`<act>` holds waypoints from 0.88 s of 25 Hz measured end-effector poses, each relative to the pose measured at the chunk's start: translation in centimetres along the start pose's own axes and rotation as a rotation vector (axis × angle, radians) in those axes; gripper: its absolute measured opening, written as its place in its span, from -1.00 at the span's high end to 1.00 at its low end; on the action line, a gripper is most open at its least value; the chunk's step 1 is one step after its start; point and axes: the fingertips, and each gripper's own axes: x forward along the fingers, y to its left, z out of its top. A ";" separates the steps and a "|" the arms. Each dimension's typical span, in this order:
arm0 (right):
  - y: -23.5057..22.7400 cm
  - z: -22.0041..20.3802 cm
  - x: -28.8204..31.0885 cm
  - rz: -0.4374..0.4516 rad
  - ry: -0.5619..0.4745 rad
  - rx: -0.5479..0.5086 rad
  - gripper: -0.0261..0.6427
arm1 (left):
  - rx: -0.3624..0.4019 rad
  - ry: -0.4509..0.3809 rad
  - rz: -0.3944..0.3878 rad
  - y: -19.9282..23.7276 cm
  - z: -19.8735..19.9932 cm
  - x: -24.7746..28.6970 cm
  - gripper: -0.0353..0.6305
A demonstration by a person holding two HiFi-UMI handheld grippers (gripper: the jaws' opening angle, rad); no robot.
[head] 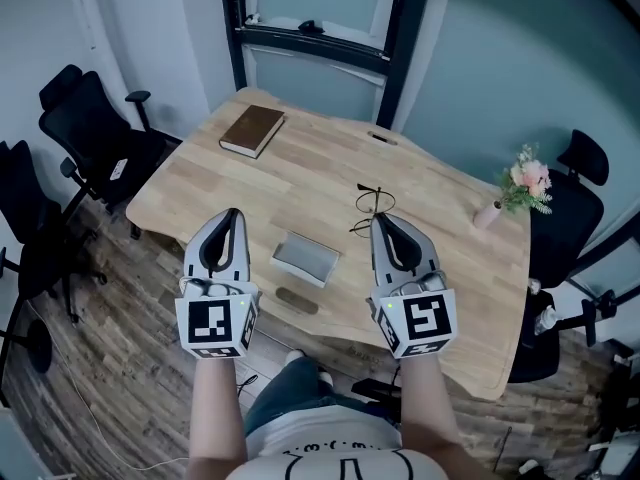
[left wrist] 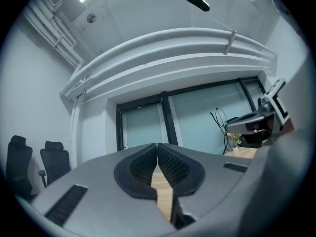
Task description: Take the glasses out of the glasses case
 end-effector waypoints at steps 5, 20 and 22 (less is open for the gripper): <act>-0.9 1.9 -0.8 -0.035 -0.035 -0.034 0.87 | 0.028 -0.028 -0.049 -0.7 1.3 1.1 0.84; -0.9 4.2 -0.6 -0.122 -0.045 -0.046 0.87 | 0.036 -0.076 -0.079 1.8 3.4 1.5 0.84; -1.1 4.5 -0.7 -0.129 -0.049 -0.051 0.87 | 0.035 -0.087 -0.082 1.8 3.8 1.5 0.84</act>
